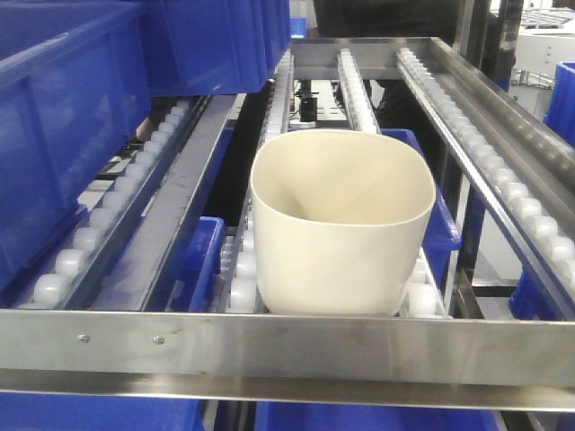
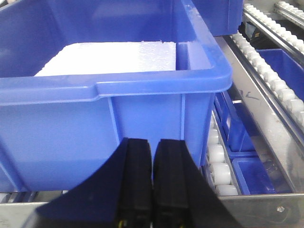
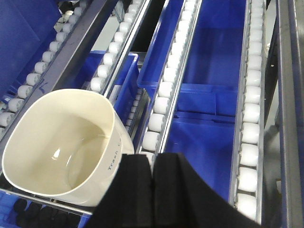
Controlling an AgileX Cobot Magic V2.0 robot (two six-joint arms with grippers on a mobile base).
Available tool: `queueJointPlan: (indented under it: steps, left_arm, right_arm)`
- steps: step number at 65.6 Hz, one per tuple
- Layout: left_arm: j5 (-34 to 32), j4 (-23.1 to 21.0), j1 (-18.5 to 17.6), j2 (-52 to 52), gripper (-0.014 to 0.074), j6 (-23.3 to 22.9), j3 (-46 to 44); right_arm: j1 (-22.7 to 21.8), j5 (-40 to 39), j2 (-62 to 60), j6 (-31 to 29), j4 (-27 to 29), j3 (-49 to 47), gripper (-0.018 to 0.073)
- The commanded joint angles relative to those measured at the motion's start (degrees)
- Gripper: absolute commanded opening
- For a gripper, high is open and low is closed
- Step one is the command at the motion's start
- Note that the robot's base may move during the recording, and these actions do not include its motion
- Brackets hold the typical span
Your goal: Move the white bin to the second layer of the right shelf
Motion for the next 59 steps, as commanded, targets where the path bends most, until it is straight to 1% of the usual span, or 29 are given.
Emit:
queueJointPlan:
  steps: [1,40,45,49,59]
  left_arm:
    - [-4.9,0.0,-0.3,-0.8,0.0085,-0.2,2.1]
    - [-4.9,0.0,-0.3,-0.8,0.0085,-0.2,2.1]
    - [-4.9,0.0,-0.3,-0.8,0.0085,-0.2,2.1]
    - [-4.9,0.0,-0.3,-0.8,0.0085,-0.2,2.1]
    - [-4.9,0.0,-0.3,-0.8,0.0085,-0.2,2.1]
  right_arm:
    - [-0.4,-4.2,-0.2,-0.2,0.0,-1.7,0.0056]
    - [-0.4,-4.2,-0.2,-0.2,0.0,-1.7,0.0056]
    - [-0.4,-4.3,-0.4,-0.2,-1.0,-1.7,0.0056]
    - [-1.1,-4.3,-1.3,-0.2,-2.4,-1.7,0.0056]
    - [-4.8,-3.9,-4.9,-0.2,-3.4,-1.7,0.0056]
